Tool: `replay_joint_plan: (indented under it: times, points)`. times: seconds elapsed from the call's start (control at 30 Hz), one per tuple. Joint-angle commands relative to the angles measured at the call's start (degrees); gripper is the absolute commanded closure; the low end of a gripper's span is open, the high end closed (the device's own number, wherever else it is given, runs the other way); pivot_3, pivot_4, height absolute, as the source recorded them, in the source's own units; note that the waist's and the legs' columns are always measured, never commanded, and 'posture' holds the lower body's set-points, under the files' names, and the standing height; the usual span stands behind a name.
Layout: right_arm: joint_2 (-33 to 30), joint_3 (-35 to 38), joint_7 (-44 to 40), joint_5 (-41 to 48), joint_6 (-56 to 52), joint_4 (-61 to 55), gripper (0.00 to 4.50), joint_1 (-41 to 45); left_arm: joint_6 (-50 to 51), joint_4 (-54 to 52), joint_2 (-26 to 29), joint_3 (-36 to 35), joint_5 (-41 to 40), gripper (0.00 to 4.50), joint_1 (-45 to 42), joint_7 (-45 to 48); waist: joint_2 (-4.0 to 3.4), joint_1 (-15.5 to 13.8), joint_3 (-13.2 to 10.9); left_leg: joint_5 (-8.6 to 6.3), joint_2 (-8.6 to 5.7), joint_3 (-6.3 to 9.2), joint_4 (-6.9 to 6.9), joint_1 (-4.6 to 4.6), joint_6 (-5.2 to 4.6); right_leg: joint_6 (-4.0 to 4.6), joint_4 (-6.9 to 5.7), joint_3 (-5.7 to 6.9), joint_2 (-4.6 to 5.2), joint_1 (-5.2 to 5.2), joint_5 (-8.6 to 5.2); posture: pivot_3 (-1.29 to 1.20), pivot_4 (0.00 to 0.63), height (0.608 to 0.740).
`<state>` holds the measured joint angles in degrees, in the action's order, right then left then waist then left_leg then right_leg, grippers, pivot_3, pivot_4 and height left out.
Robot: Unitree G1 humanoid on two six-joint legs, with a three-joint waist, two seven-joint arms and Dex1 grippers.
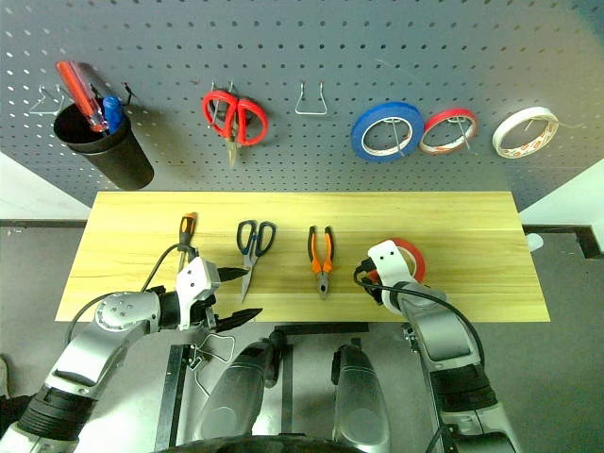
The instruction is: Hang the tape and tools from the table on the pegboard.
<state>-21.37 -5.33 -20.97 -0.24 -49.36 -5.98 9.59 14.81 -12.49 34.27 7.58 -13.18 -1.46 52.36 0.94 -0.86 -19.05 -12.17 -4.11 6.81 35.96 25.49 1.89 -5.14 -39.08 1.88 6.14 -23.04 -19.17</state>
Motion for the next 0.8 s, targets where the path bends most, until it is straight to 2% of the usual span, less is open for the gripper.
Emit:
replay_joint_plan:
  times: [0.03,0.1,0.13,0.23,0.37,0.63,0.8]
  points:
    - [-0.79,0.28,1.32,-0.86,-1.09,3.35,3.14,-1.74,0.14,-1.93,-0.41,-2.62,-2.85,0.0,-0.76,-0.29,0.01,-0.02,-0.01,0.0,-0.01,0.0,0.0,0.01,0.0,0.08,0.01,0.0,0.01,0.0,-0.04,0.11,0.382,0.703]
    - [-0.88,0.35,1.29,-0.83,-1.21,3.25,3.74,-1.5,0.09,-2.8,-2.31,-5.43,-6.8,0.0,-2.35,-0.83,0.06,-0.06,-0.05,0.0,-0.01,0.0,0.0,0.02,-0.01,0.1,0.02,0.0,0.02,0.0,-0.05,0.11,0.381,0.703]
    - [-0.94,0.41,1.27,-0.82,-1.19,3.29,3.81,-1.38,-0.55,-3.64,-3.43,-6.97,-9.05,0.0,-2.99,-0.92,0.1,-0.08,-0.07,0.0,-0.01,0.0,0.01,0.03,-0.01,0.12,0.02,0.0,0.02,0.0,-0.06,0.11,0.381,0.703]
    - [-1.18,0.54,1.17,-0.8,-0.92,3.73,3.81,-1.15,-1.37,-6.36,-5.51,-10.11,-12.9,0.0,-3.94,-1.71,0.2,0.01,-0.18,0.0,-0.01,0.0,0.03,0.06,-0.01,0.12,0.04,0.01,0.02,-0.01,-0.06,0.11,0.38,0.703]
    - [-1.37,0.66,1.17,-0.82,-0.65,4.12,3.81,-0.96,-0.8,-9.2,-5.79,-10.81,-14.69,0.0,-3.25,-2.14,0.23,0.04,-0.21,-0.02,-0.02,-0.04,-0.01,0.06,-0.04,-0.09,0.08,0.01,0.02,0.0,0.05,0.11,0.383,0.703]
    - [-1.45,0.72,1.26,-0.7,-0.54,4.24,3.81,-0.85,0.75,-7.71,-1.29,-8.0,-10.85,0.0,1.61,-1.45,0.24,0.04,-0.3,-0.02,-0.02,-0.04,-0.02,0.04,-0.04,-0.05,0.08,0.01,0.02,0.0,0.03,0.11,0.386,0.703]
    - [-1.51,0.7,1.32,-0.67,-0.57,4.19,3.81,-0.88,0.56,-7.79,-1.46,-8.22,-11.63,0.0,1.74,-1.41,0.33,-0.09,-0.45,-0.02,-0.02,-0.02,-0.02,0.07,-0.04,0.14,0.09,0.01,0.03,-0.02,-0.07,0.11,0.385,0.703]
